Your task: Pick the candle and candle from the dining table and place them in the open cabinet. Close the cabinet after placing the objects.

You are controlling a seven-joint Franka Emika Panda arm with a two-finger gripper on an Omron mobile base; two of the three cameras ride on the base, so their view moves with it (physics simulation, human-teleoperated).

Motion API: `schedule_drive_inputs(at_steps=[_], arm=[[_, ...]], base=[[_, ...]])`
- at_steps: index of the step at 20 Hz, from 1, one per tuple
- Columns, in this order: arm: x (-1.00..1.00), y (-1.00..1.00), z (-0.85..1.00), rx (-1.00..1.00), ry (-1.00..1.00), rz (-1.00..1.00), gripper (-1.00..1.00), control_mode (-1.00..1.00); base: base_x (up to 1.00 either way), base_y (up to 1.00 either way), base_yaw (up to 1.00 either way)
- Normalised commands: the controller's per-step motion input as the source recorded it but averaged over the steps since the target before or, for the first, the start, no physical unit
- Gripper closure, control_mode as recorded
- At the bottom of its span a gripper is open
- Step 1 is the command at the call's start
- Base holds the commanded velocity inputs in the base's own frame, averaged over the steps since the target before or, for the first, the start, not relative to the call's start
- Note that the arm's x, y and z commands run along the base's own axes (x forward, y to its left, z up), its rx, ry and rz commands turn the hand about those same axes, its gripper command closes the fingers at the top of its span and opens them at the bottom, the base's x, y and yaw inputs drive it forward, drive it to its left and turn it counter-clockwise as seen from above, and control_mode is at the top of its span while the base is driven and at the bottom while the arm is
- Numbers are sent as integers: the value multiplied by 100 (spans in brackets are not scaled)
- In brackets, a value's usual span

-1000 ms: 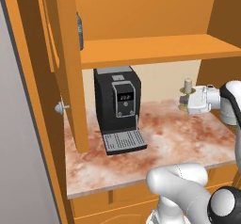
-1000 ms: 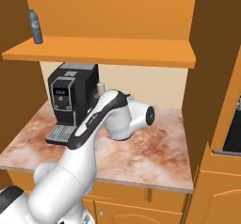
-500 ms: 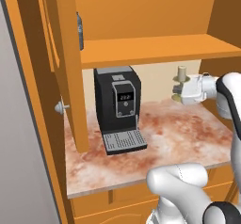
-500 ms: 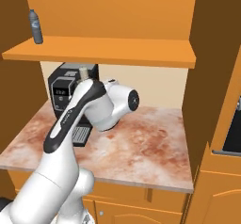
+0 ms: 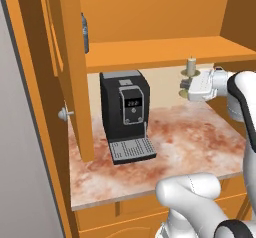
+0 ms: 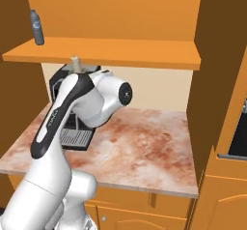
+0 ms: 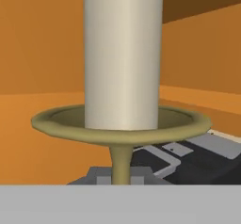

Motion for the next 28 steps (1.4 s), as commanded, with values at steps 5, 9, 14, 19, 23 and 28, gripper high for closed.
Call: schedule_drive_inputs(at_steps=[5,9,14,19,23,28], arm=[[8,0,54,0,0,0,100,-100],[30,0,45,0,0,0,100,-100],[42,0,30,0,0,0,100,-100],[44,0,21,0,0,0,100,-100],[41,0,15,0,-1,0,100,-100],[29,-4,1,3,0,0,100,-100]], base=[[0,0,0],[0,0,0],[0,0,0],[0,0,0],[0,0,0],[0,0,0]])
